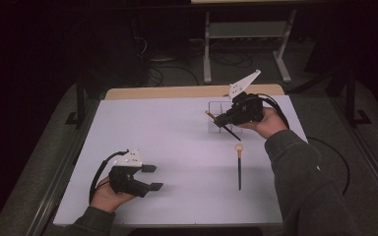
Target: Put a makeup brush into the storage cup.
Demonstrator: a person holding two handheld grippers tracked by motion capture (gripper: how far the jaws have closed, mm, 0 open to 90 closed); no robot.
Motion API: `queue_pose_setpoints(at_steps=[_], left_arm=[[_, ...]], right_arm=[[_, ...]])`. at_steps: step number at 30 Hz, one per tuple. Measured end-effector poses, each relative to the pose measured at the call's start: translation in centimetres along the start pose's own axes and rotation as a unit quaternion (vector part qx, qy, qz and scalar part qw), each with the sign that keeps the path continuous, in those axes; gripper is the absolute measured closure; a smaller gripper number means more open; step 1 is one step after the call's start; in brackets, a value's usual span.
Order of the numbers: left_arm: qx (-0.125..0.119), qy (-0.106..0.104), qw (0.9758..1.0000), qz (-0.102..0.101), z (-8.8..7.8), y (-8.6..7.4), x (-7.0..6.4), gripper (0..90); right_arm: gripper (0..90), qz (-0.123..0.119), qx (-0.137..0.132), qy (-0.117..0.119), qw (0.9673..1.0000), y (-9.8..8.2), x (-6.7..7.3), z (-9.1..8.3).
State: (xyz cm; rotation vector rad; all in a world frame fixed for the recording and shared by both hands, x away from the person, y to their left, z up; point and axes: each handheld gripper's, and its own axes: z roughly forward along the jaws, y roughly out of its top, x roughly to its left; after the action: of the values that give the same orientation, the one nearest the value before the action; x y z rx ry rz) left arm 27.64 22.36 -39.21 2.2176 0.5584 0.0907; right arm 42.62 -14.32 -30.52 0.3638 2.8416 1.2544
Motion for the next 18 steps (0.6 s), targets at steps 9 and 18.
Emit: queue_pose_setpoints(at_steps=[9, 18], left_arm=[[-0.004, 0.006, 1.0, -0.001, -0.2, -0.1, 0.1, 31.9], [0.004, 0.009, 0.9999, 0.003, -0.2, -0.3, 0.2, 31.2]], right_arm=[[82.1, -0.01, -0.004, -0.007, 0.9999, 1.4, -1.3, -0.2], [82.2, -0.007, -0.01, -0.015, 0.9998, 2.4, -2.6, 0.0]])
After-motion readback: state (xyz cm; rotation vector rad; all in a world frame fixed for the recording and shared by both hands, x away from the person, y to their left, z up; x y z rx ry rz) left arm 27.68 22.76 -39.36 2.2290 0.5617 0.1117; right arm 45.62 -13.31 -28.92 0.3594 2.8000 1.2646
